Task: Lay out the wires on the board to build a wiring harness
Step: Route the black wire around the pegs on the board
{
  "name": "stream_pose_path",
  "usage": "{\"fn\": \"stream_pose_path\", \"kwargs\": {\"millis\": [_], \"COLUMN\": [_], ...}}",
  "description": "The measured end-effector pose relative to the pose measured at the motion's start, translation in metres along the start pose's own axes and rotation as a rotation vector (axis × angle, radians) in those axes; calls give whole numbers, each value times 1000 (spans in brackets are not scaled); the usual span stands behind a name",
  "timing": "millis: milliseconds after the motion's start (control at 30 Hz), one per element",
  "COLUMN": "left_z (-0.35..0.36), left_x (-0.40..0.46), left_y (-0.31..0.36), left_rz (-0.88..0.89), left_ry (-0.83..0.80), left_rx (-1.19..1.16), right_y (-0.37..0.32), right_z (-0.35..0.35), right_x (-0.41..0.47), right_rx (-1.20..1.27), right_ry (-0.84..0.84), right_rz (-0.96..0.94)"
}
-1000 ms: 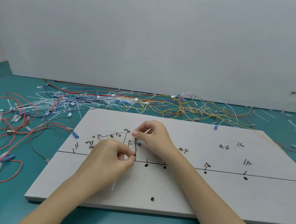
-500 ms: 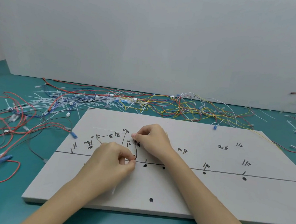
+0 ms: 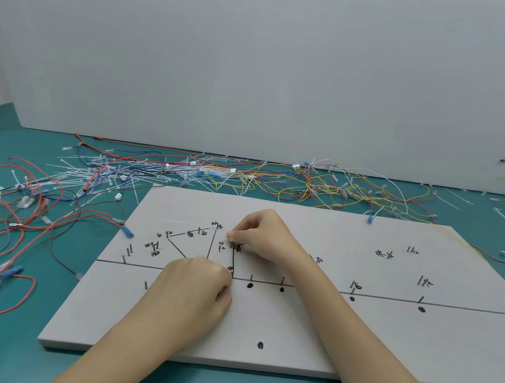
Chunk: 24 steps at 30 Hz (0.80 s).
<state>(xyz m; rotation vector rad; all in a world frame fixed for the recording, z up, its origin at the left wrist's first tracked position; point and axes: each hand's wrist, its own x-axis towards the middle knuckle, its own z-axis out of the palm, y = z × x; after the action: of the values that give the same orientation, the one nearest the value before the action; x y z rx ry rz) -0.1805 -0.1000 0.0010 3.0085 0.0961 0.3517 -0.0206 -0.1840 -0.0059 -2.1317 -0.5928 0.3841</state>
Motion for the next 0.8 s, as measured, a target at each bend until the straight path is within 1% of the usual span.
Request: {"fn": "stream_pose_path", "kwargs": {"millis": [133, 267, 400, 500, 600, 733, 800], "left_z": [-3, -7, -15, -21, -22, -14, -9], "left_x": [1, 8, 14, 14, 16, 31, 40], "left_y": [9, 19, 26, 21, 15, 0, -9], "left_rz": [23, 48, 47, 81, 125, 120, 124], "left_ry": [-94, -199, -254, -215, -144, -30, -15], "left_rx": [185, 341, 382, 379, 310, 174, 64], "right_y": [-5, -1, 4, 4, -1, -1, 1], "right_z": [-7, -4, -3, -4, -7, -8, -7], "right_x": [6, 8, 8, 9, 11, 9, 7], "right_rx": [0, -39, -75, -114, -141, -128, -111], "right_ry": [-76, -47, -36, -84, -152, -151, -137], "right_rz": [29, -16, -74, -115, -138, -150, -159]}}
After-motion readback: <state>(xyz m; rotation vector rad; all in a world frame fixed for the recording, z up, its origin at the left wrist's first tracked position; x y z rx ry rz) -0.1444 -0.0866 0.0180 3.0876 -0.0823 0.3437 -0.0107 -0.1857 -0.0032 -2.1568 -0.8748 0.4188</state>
